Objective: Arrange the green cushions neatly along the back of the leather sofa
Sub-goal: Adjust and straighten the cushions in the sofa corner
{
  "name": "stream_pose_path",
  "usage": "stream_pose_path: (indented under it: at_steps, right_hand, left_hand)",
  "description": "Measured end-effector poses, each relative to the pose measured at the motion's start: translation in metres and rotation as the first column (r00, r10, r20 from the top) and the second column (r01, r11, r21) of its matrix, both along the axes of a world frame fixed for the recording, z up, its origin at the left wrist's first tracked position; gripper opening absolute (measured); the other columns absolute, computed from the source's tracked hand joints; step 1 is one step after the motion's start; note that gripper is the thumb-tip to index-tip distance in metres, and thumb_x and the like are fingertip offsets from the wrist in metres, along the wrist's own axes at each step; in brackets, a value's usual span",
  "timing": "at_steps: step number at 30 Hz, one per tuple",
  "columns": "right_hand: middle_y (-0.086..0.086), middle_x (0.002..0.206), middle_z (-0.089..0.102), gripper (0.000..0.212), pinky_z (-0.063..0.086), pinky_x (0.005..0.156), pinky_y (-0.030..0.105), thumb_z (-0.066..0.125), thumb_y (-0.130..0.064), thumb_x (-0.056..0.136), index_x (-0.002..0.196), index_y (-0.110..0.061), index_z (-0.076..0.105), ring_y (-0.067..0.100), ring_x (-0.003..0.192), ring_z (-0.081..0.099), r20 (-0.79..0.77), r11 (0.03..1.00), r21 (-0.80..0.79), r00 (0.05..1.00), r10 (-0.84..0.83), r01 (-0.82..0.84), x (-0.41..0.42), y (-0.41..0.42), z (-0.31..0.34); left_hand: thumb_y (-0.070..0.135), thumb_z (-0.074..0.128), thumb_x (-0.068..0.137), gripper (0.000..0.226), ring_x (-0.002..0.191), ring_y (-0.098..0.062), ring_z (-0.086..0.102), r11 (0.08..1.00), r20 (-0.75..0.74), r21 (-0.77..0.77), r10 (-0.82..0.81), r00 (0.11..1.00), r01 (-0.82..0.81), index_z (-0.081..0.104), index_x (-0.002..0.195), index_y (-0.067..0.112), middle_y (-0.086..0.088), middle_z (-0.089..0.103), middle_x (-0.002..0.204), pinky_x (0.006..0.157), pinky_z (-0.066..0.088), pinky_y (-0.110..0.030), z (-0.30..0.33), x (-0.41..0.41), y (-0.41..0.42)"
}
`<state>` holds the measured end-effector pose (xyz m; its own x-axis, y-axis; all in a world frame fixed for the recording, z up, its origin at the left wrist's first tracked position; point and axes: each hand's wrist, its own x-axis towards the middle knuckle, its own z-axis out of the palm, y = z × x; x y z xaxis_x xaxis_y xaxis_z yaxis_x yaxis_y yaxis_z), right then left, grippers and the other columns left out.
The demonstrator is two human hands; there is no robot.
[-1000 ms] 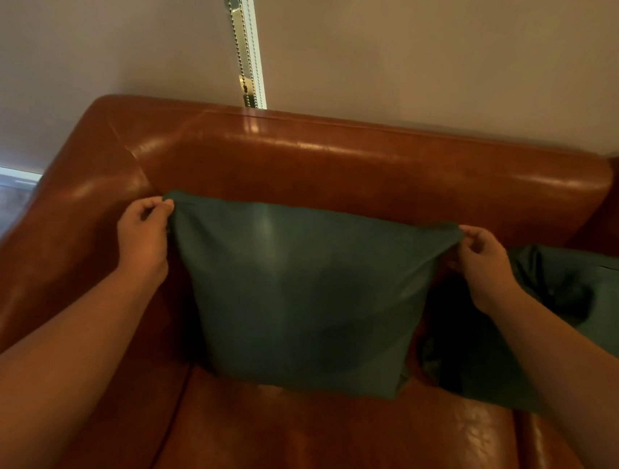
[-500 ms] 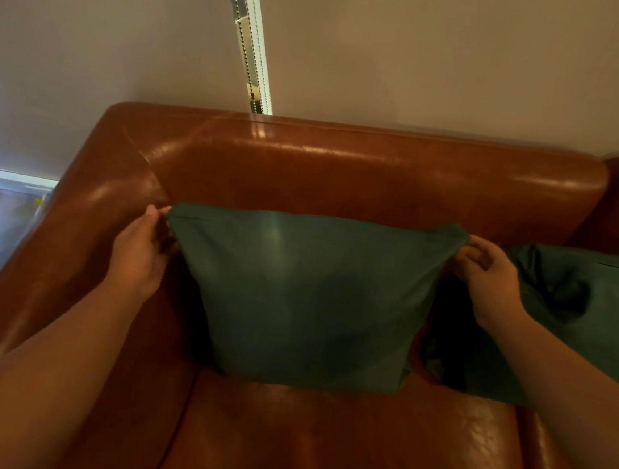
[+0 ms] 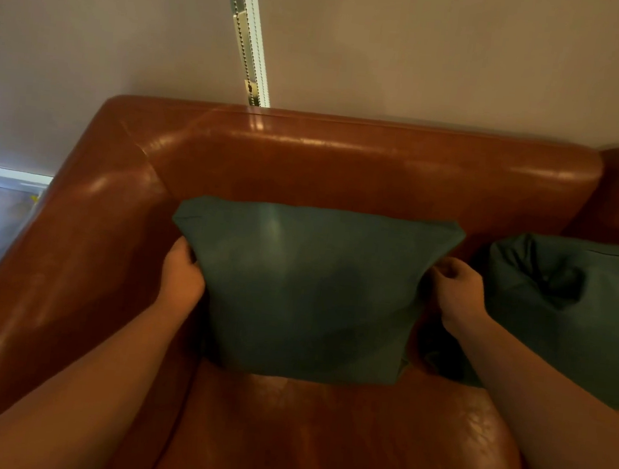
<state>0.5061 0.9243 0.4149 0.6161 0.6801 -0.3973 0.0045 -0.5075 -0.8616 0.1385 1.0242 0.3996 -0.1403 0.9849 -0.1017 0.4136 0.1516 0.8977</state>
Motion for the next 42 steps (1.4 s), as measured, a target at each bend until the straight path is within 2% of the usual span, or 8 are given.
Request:
stream_pose_path:
  at_steps: [3,10,19,24,30,33,38,42]
  right_hand:
    - [0.004,0.090,0.065,0.007,0.053,0.072,0.037,0.058,-0.010,0.093,0.097,-0.014,0.063,0.021,0.081,0.063,0.021,0.999,0.017,0.999,-0.043,0.042,-0.004,0.000,0.000]
    - [0.008,0.097,0.068,0.007,0.053,0.083,0.035,0.066,-0.010,0.088,0.094,-0.014,0.066,0.021,0.093,0.065,-0.048,0.982,0.081,0.985,-0.165,0.169,0.009,-0.012,0.001]
    - [0.006,0.094,0.067,0.014,0.052,0.088,0.035,0.066,-0.010,0.088,0.102,-0.008,0.064,0.022,0.095,0.064,-0.074,0.982,0.100,0.985,-0.153,0.160,0.010,-0.018,-0.005]
    - [0.004,0.093,0.064,0.013,0.049,0.092,0.033,0.053,-0.008,0.095,0.104,-0.008,0.062,0.018,0.094,0.061,-0.114,0.976,0.141,0.982,-0.147,0.163,0.026,-0.023,-0.002]
    - [-0.001,0.106,0.067,0.029,0.046,0.086,0.032,0.056,-0.005,0.093,0.120,-0.013,0.059,0.016,0.102,0.061,-0.203,0.991,-0.034,0.972,0.118,-0.128,0.022,-0.047,-0.027]
    - [0.002,0.114,0.066,0.029,0.048,0.088,0.033,0.054,-0.005,0.094,0.120,-0.017,0.058,0.017,0.105,0.062,-0.259,0.993,0.020,0.958,0.122,-0.121,0.012,-0.046,-0.032]
    - [0.002,0.100,0.067,0.014,0.052,0.075,0.028,0.057,-0.006,0.092,0.100,-0.016,0.064,0.018,0.092,0.065,-0.076,0.995,0.029,0.992,0.102,-0.100,0.001,-0.041,-0.023]
    - [0.003,0.095,0.068,0.014,0.054,0.079,0.035,0.059,-0.007,0.092,0.088,-0.020,0.064,0.019,0.088,0.065,0.000,0.994,-0.003,0.994,0.108,-0.108,-0.002,-0.038,-0.025]
  left_hand:
    - [-0.014,0.049,0.089,0.029,0.097,-0.015,0.053,0.999,0.031,0.028,0.015,0.999,-0.016,0.055,0.116,-0.006,0.002,0.058,0.093,0.074,0.043,-0.008,0.004,0.006,-0.001]
    - [-0.002,0.044,0.092,0.016,0.095,-0.042,0.056,0.986,-0.384,0.151,0.121,0.915,-0.067,0.058,0.095,-0.008,-0.030,0.060,0.098,0.081,0.041,-0.043,0.003,-0.022,0.008]
    - [0.006,0.045,0.096,0.019,0.102,-0.035,0.055,0.996,-0.438,0.083,0.061,0.897,-0.027,0.060,0.102,-0.003,-0.022,0.060,0.108,0.083,0.039,-0.035,0.010,-0.041,-0.003]
    - [0.001,0.047,0.093,0.020,0.100,-0.031,0.060,0.997,-0.198,-0.050,-0.066,0.978,0.057,0.062,0.094,0.013,-0.013,0.064,0.102,0.087,0.043,-0.039,0.010,-0.053,0.007]
    - [-0.009,0.037,0.092,0.044,0.115,-0.025,0.055,0.912,0.197,-0.382,-0.078,0.977,0.150,0.048,0.132,0.005,-0.009,0.057,0.125,0.100,0.041,-0.038,0.003,-0.037,-0.020]
    - [-0.008,0.041,0.092,0.040,0.114,-0.025,0.055,0.956,0.189,-0.287,-0.006,0.982,0.061,0.052,0.128,0.004,-0.011,0.058,0.125,0.101,0.041,-0.038,-0.004,-0.028,-0.028]
    - [-0.002,0.050,0.093,0.029,0.114,-0.029,0.053,0.996,-0.202,-0.070,-0.072,0.977,0.058,0.053,0.121,-0.006,-0.020,0.058,0.122,0.089,0.036,-0.030,-0.011,-0.020,-0.032]
    - [-0.012,0.055,0.085,0.027,0.101,-0.023,0.053,0.995,-0.204,0.031,-0.089,0.975,0.098,0.055,0.111,-0.007,-0.019,0.060,0.108,0.082,0.036,-0.024,-0.012,-0.012,-0.033]
